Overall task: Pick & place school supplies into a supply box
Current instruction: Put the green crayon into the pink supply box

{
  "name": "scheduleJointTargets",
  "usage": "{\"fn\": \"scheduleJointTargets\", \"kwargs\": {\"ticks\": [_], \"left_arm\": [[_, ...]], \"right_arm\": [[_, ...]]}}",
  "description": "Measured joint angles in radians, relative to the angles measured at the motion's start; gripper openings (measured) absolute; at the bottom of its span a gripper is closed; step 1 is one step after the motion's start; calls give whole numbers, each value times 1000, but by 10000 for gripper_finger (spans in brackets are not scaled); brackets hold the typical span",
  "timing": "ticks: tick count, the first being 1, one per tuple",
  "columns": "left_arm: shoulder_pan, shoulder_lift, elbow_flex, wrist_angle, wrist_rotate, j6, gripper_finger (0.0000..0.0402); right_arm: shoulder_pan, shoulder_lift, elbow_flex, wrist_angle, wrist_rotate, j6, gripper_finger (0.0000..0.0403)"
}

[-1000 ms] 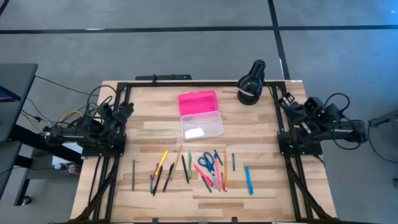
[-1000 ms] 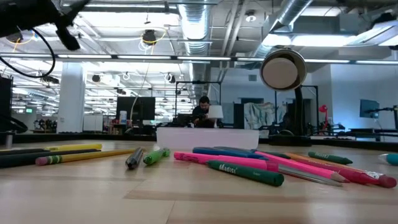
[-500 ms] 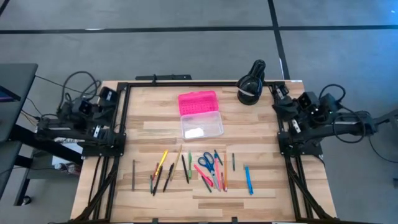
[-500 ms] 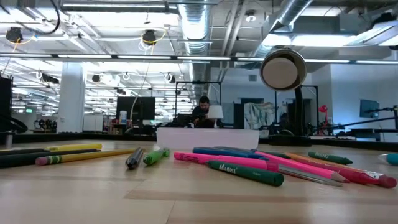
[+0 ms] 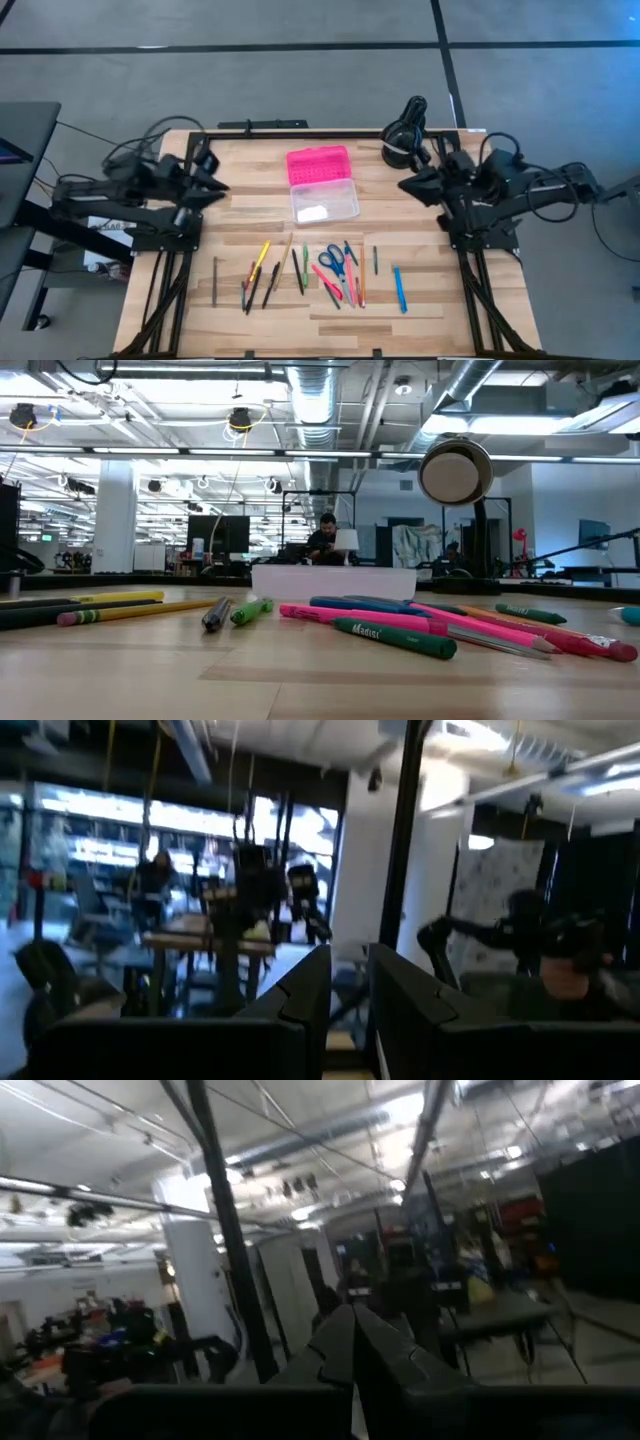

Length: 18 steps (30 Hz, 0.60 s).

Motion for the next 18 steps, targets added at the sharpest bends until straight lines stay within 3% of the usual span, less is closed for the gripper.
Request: {"fn": "scheduleJointTargets", "kwargs": {"ticks": [9, 18], "left_arm": [[0, 157, 24, -69, 97, -69, 66], [-8, 212, 25, -184, 65, -92, 66]], "right_arm": [[127, 142, 168, -386, 232, 113, 0], [243, 233, 193, -698, 434, 565, 0]]}}
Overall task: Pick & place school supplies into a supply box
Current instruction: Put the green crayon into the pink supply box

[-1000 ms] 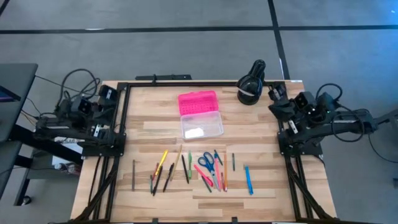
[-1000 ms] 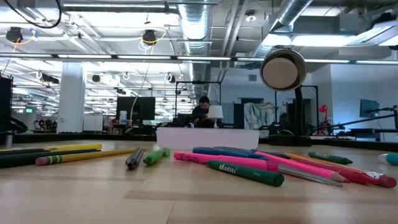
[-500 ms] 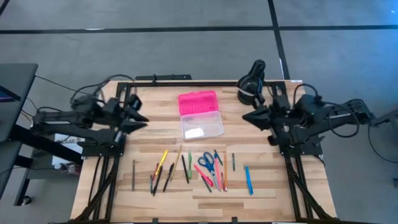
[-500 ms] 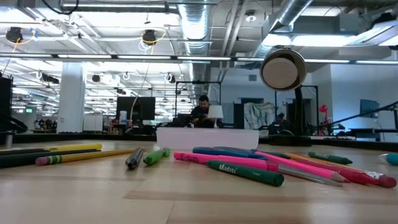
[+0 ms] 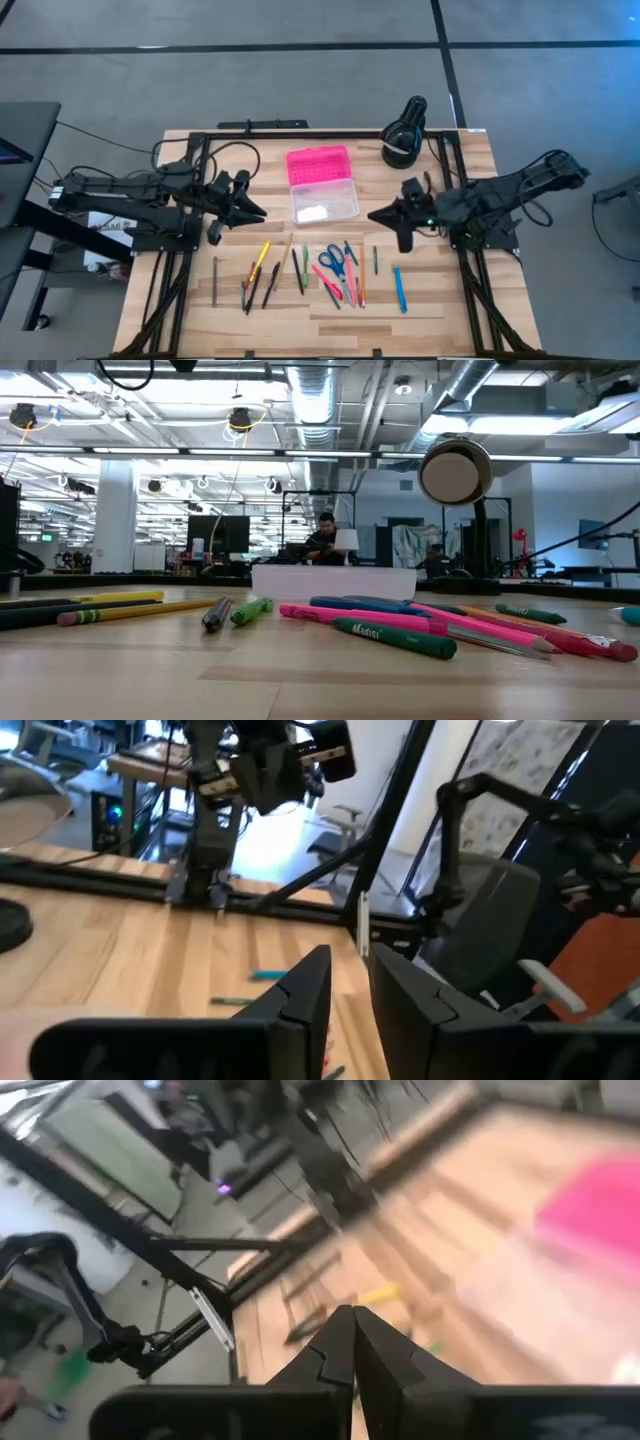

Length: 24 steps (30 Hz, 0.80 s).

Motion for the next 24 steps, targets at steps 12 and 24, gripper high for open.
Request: {"fn": "scheduleJointTargets", "kwargs": {"ticks": [12, 24], "left_arm": [[0, 0, 0, -57, -119, 64, 66], [-2, 0, 0, -104, -164, 41, 66]], "right_arm": [[49, 141, 0, -45, -3, 204, 0], [13, 143, 1, -116, -54, 354, 0]]}}
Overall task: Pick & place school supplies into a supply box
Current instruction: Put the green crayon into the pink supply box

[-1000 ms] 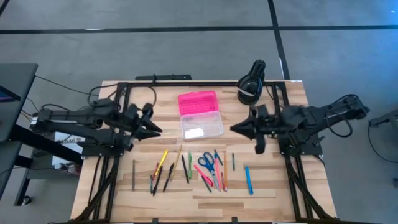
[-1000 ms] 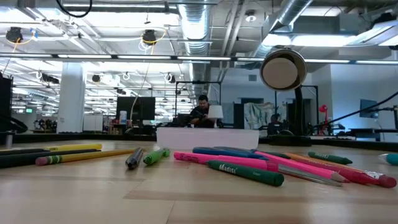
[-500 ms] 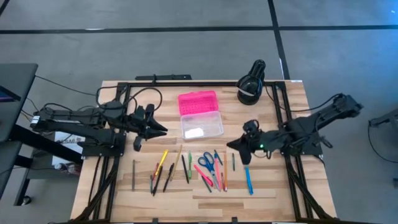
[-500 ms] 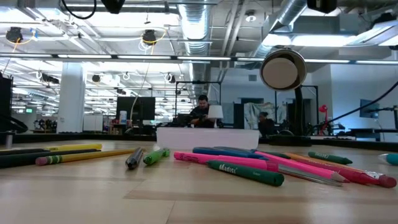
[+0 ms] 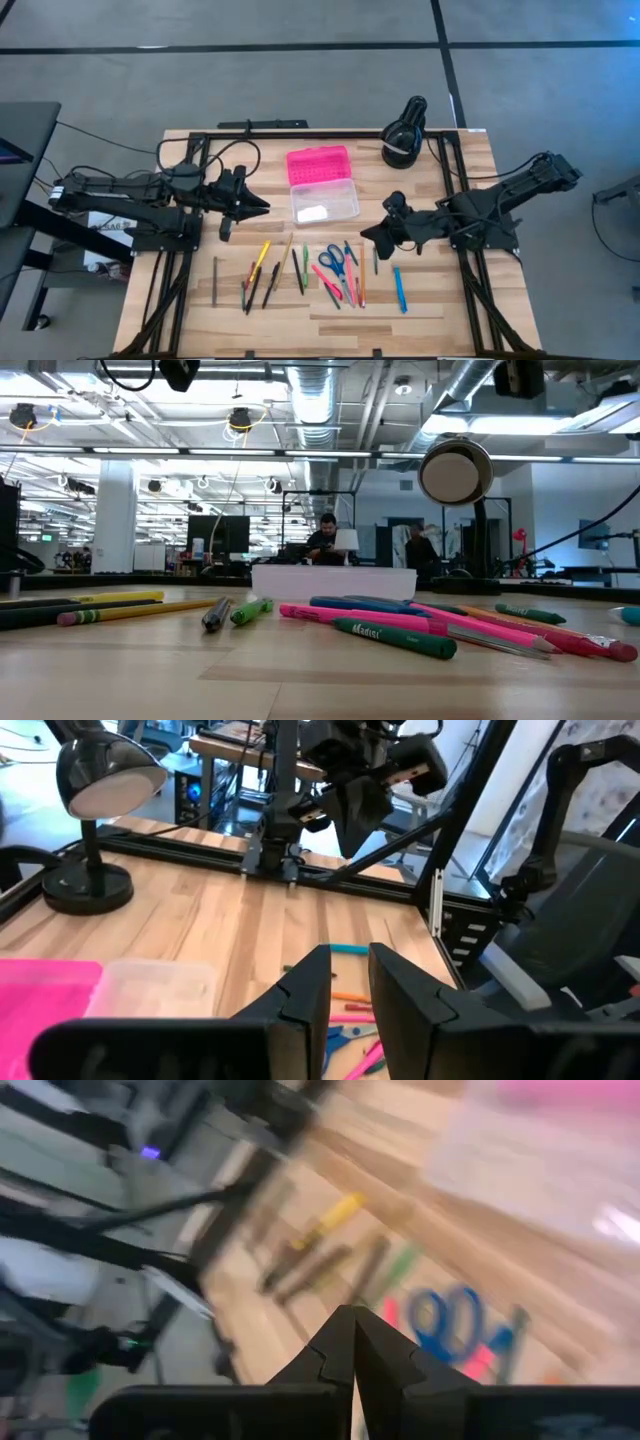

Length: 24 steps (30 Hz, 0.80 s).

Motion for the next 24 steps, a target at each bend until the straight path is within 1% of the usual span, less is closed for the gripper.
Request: {"fn": "scheduleJointTargets", "kwargs": {"ticks": [5, 10, 16, 20, 24], "left_arm": [[0, 0, 0, -47, -2, -2, 66], [0, 0, 0, -85, -3, -3, 66], [0, 0, 0, -87, -25, 19, 66], [0, 0, 0, -86, -45, 23, 66], [0, 0, -1, -87, -54, 20, 66]], "right_arm": [[59, 7, -1, -143, 6, 171, 0], [141, 12, -1, -261, 62, 365, 0], [192, 34, -1, -406, 55, 572, 0], [194, 58, 0, -421, 27, 617, 0], [184, 117, 0, -412, -50, 591, 0]]}}
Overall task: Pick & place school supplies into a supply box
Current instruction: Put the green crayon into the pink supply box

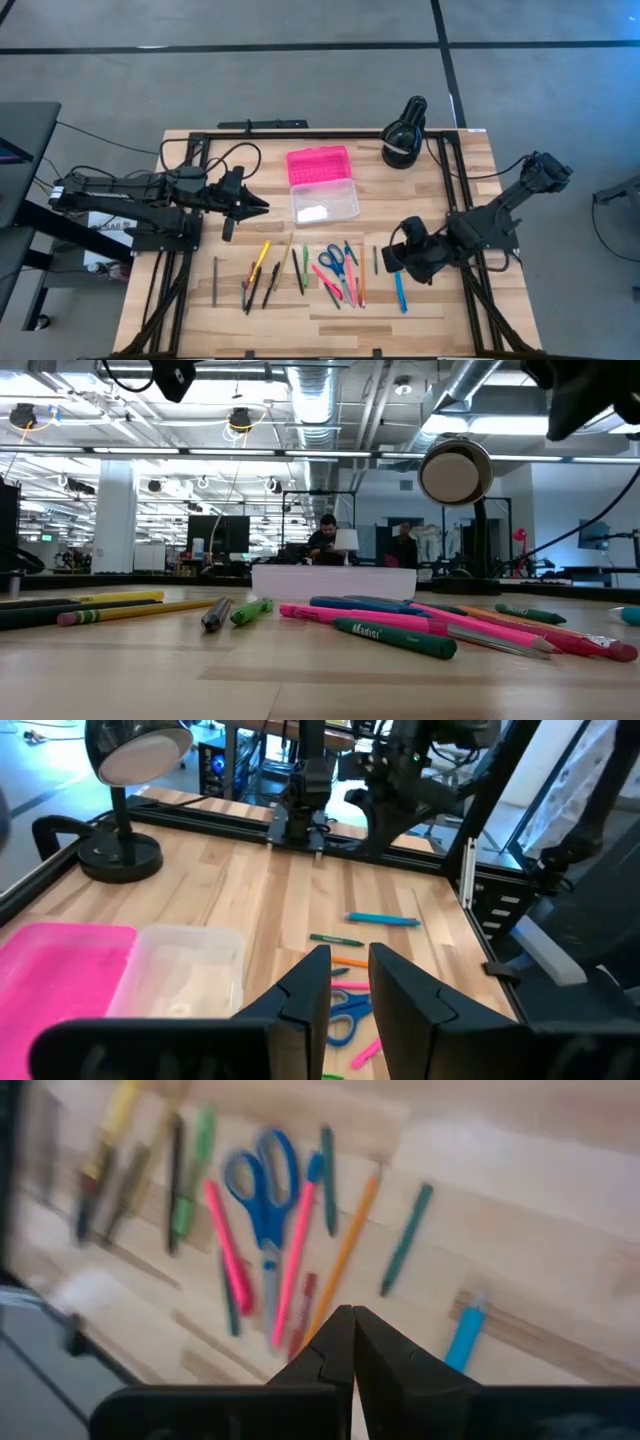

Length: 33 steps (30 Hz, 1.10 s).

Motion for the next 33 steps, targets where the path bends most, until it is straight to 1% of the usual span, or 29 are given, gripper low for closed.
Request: {"fn": "scheduleJointTargets", "kwargs": {"ticks": [3, 7, 13, 16, 18, 23, 26, 29, 30, 33], "left_arm": [[0, 0, 0, 2, -2, -8, 66], [0, 0, 0, 2, -2, -16, 66], [0, 0, 0, 3, -2, -24, 66], [0, 0, 0, 2, -1, -35, 66], [0, 0, 0, 3, -3, -36, 66], [0, 0, 0, 3, -13, -36, 66], [0, 0, 0, 2, -25, -39, 66], [0, 0, -1, 1, -26, -39, 66], [0, 0, -1, 1, -26, -39, 66], [0, 0, -1, 0, -28, -39, 66]], "right_arm": [[-5, 71, -2, 14, -58, -35, 8], [-17, 167, -2, 73, -97, -44, 43], [-47, 266, -2, 114, -103, -21, 113], [-71, 296, -1, 119, -102, -3, 137], [-93, 314, -2, 126, -103, -5, 147], [-152, 361, 0, 172, -130, -67, 149], [-179, 377, 3, 167, -138, -103, 140], [-200, 388, 0, 131, -174, -135, 128], [-206, 389, 1, 143, -189, -139, 125], [-215, 390, 1, 128, -205, -157, 117]]}}
